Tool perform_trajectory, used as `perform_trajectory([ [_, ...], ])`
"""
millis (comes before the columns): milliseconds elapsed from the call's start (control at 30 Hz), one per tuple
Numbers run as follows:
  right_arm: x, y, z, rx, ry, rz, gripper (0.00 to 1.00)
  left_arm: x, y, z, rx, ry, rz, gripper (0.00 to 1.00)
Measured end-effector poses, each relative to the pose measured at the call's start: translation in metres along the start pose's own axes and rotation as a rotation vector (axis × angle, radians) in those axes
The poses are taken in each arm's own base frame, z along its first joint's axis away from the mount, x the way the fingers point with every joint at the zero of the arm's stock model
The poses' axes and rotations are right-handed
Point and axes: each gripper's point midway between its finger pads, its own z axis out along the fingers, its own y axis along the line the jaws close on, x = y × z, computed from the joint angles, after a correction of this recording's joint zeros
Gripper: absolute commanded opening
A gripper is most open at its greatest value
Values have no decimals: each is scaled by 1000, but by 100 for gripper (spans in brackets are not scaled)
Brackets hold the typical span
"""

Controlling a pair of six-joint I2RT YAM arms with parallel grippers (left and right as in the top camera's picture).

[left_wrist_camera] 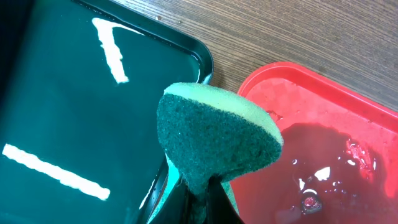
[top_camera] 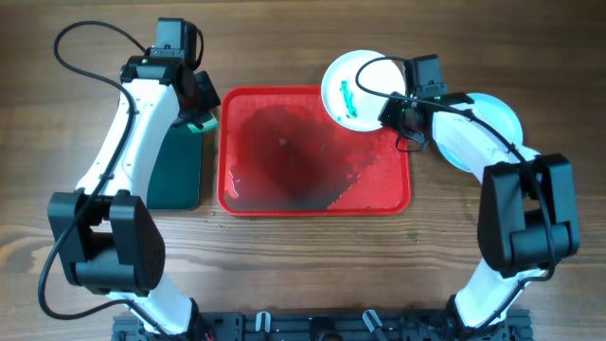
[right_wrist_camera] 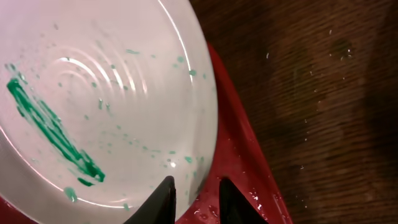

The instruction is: Clean dirty plates on tray and stack at the side

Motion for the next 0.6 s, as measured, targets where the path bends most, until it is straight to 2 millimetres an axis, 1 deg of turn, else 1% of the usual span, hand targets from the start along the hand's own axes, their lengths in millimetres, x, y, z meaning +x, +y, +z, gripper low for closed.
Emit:
perform_trajectory([
  [67, 2, -2, 7, 11, 13, 2, 17, 0, 0, 0, 0, 0, 0, 4],
  [133, 9, -4, 17, 7, 47, 8, 6, 0, 0, 0, 0, 0, 0, 4],
  [167, 10, 2, 16, -18, 57, -4, 5, 0, 0, 0, 0, 0, 0, 4],
  [233, 18, 11, 15, -55, 93, -38, 5, 0, 0, 0, 0, 0, 0, 4],
  [267, 30, 16, 14, -67, 133, -67, 5, 0, 0, 0, 0, 0, 0, 4],
  [300, 44, 21, 12, -75, 179, -98, 8, 0, 0, 0, 0, 0, 0, 4],
  [333, 62, 25, 10, -74, 236, -135, 14, 0, 0, 0, 0, 0, 0, 4],
  [367, 73, 29, 8, -78, 264, -169, 17, 0, 0, 0, 0, 0, 0, 4],
  [433, 96, 31, 0, -70, 335, -230, 26, 0, 0, 0, 0, 1, 0, 4],
  [467, 103, 32, -4, -69, 356, -257, 28, 0, 0, 0, 0, 0, 0, 4],
  [500, 108, 32, -12, -66, 381, -284, 33, 0, 0, 0, 0, 0, 0, 4],
  [533, 106, 34, -19, -75, 379, -312, 37, 0, 0, 0, 0, 0, 0, 4],
  [567, 99, 40, -25, -92, 364, -349, 38, 0, 0, 0, 0, 1, 0, 4],
  [600, 88, 49, -29, -114, 323, -394, 39, 0, 0, 0, 0, 0, 0, 4],
])
